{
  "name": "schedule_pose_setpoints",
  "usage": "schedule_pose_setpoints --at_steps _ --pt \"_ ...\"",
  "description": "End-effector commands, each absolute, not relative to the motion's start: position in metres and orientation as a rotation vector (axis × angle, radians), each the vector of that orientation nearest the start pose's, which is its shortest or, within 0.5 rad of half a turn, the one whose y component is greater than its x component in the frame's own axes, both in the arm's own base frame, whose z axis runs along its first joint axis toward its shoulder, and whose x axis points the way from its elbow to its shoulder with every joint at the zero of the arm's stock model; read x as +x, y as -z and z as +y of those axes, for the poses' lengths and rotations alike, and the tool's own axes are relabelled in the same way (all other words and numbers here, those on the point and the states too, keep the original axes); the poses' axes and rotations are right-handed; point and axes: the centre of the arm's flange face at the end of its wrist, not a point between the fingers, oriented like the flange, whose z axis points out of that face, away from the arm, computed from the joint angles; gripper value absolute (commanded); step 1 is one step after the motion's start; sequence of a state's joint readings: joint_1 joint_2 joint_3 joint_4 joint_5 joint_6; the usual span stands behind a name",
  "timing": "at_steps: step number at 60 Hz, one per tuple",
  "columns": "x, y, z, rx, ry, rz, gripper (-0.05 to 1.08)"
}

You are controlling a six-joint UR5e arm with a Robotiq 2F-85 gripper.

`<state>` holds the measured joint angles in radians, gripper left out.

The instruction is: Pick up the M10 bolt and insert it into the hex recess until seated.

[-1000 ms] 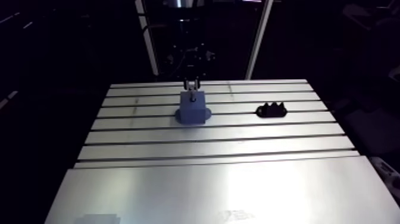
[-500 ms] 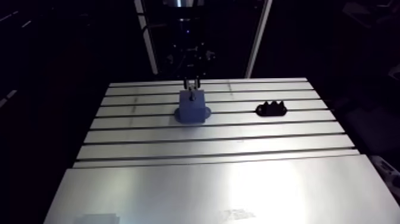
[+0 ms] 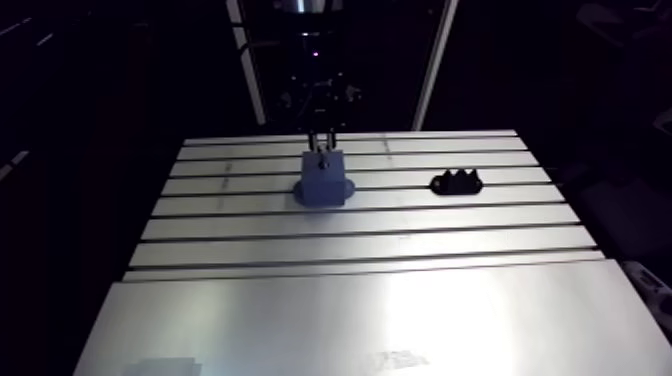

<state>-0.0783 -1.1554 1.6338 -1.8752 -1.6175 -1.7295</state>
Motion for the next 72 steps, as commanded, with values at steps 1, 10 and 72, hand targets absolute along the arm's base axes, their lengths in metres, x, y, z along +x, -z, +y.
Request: schedule_pose_setpoints --at_steps 1,10,72 --pt "-0.6108 -0.2588 -0.0811 -0.125 -0.04 2.968 0.8" --pt "-0.6113 -0.2604 -0.0814 -0.125 -0.036 2.971 0.8" --pt "-0.6078 -0.2541 -0.0806 -0.127 -0.035 2.956 0.8"
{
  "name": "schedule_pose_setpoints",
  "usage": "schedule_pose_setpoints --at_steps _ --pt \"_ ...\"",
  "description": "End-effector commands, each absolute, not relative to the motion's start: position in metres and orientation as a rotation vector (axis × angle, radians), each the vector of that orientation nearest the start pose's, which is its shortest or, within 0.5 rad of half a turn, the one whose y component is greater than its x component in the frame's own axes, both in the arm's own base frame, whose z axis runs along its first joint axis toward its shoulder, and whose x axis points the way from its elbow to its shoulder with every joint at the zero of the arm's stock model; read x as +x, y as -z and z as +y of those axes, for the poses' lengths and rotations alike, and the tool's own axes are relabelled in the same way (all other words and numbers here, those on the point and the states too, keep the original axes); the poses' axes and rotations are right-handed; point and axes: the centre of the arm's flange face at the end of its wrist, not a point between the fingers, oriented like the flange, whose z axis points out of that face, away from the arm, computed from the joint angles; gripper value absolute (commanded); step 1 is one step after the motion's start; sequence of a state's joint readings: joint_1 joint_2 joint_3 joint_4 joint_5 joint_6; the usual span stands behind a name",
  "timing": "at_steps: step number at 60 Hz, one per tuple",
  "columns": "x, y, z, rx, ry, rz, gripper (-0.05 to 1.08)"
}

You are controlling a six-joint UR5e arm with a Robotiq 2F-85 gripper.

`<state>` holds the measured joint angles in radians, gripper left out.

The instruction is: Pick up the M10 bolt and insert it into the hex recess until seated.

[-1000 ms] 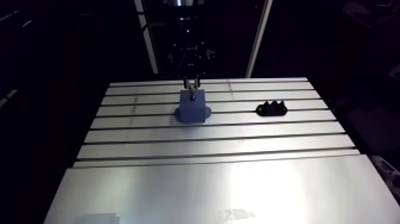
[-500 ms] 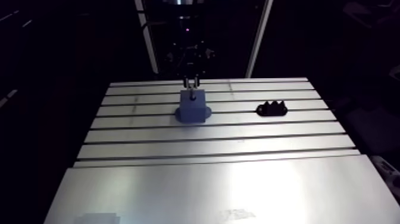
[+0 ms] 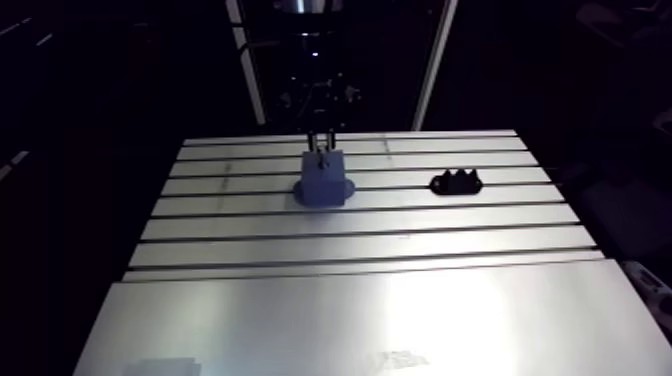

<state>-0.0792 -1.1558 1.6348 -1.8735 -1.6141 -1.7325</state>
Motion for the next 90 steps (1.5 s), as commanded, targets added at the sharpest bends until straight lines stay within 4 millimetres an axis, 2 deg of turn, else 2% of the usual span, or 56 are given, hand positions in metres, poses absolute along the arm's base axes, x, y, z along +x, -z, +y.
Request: schedule_pose_setpoints --at_steps 1,54,55,56,57,58,59,60,61,62,63,90 --pt "-0.6077 -0.2541 -0.0806 -0.127 -0.034 2.956 0.8" --pt "-0.6048 -0.2463 -0.0809 -0.125 -0.032 2.942 0.79" --pt "-0.6049 -0.2463 -0.0801 -0.121 -0.032 2.942 0.74" --pt "-0.6049 -0.2463 -0.0801 -0.121 -0.032 2.942 0.74" --pt "-0.6049 -0.2463 -0.0799 -0.121 -0.032 2.942 0.62" --pt "-0.6049 -0.2463 -0.0799 -0.121 -0.032 2.942 0.62" --pt "-0.6049 -0.2472 -0.0807 -0.124 -0.033 2.945 0.42" --pt "-0.6049 -0.2472 -0.0807 -0.124 -0.033 2.945 0.42" --pt "-0.6054 -0.2477 -0.0808 -0.127 -0.033 2.95 0.16" --pt "-0.6054 -0.2477 -0.0808 -0.127 -0.033 2.95 0.16" --pt "-0.6061 -0.2482 -0.0807 -0.131 -0.034 2.956 0.03" --pt "-0.6083 -0.2493 -0.0787 -0.13 -0.037 2.975 0.0"
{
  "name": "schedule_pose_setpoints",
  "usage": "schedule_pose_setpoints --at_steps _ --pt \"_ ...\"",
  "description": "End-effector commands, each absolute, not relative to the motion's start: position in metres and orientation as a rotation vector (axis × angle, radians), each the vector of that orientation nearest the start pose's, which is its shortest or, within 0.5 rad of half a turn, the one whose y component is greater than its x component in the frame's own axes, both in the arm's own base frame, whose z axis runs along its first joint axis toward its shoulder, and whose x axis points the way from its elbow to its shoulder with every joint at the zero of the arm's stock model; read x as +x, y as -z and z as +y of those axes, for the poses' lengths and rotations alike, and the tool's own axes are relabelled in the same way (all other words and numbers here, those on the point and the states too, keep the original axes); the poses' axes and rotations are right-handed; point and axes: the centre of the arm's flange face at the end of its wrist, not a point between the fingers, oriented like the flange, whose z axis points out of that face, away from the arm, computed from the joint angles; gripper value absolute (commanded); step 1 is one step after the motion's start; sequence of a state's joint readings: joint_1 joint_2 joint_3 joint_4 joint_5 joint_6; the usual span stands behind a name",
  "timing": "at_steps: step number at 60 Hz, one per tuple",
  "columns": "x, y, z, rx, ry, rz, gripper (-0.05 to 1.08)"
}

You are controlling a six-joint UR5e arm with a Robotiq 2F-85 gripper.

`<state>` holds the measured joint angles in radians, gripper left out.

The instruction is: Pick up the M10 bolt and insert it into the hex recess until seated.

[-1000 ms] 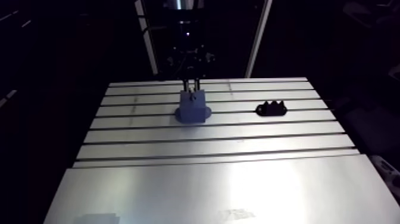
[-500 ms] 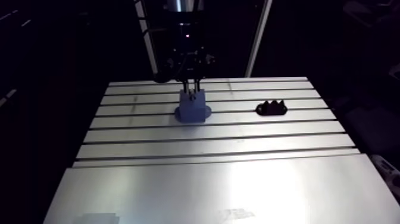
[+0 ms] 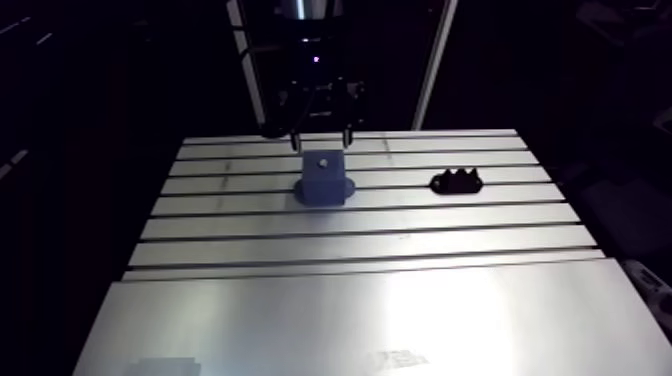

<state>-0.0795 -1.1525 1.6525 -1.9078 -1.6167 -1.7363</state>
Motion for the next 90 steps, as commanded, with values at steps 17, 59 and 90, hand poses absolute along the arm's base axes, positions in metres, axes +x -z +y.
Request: schedule_pose_setpoints --at_steps 17,59,90 --pt "-0.608 -0.252 -0.083 -0.154 -0.032 2.981 0.0" --pt "-0.604 -0.266 -0.086 -0.151 -0.003 3.004 1.08" --pt "-0.602 -0.253 -0.079 -0.137 0.011 3.024 1.08"
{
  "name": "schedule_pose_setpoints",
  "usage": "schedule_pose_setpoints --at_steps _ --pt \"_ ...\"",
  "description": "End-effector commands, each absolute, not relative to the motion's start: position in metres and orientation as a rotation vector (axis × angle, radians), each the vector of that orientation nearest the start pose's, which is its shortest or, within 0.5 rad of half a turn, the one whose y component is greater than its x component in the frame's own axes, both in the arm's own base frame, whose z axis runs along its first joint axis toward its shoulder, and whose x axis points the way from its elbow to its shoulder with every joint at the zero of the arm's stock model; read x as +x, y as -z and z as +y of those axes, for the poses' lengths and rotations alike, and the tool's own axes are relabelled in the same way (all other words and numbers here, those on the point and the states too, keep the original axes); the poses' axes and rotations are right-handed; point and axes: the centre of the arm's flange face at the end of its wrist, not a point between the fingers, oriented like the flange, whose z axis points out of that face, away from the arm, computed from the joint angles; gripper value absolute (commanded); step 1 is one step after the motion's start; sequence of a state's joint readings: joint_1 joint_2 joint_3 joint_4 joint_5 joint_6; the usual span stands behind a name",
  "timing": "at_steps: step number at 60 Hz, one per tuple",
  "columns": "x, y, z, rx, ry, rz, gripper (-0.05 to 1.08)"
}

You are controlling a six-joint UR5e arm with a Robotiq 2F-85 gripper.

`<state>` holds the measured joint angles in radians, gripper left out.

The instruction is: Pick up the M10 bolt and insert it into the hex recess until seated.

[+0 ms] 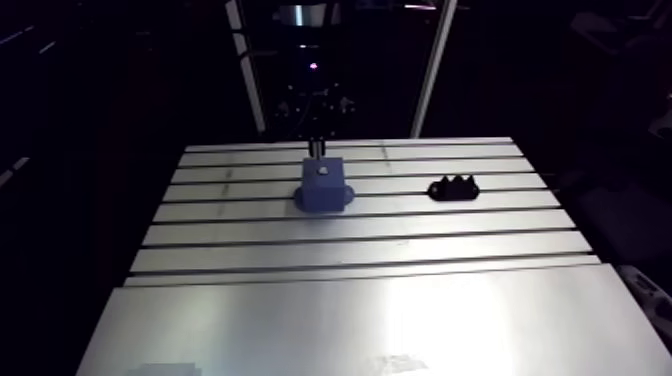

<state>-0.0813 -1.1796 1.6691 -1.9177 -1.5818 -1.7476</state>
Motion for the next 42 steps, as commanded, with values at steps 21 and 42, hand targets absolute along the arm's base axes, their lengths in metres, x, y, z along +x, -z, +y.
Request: schedule_pose_setpoints --at_steps 21,42 --pt "-0.6003 -0.25 -0.0793 -0.145 0.01 3.019 1.08" --pt "-0.5991 -0.2465 -0.0765 -0.153 0.007 3.026 1.08"
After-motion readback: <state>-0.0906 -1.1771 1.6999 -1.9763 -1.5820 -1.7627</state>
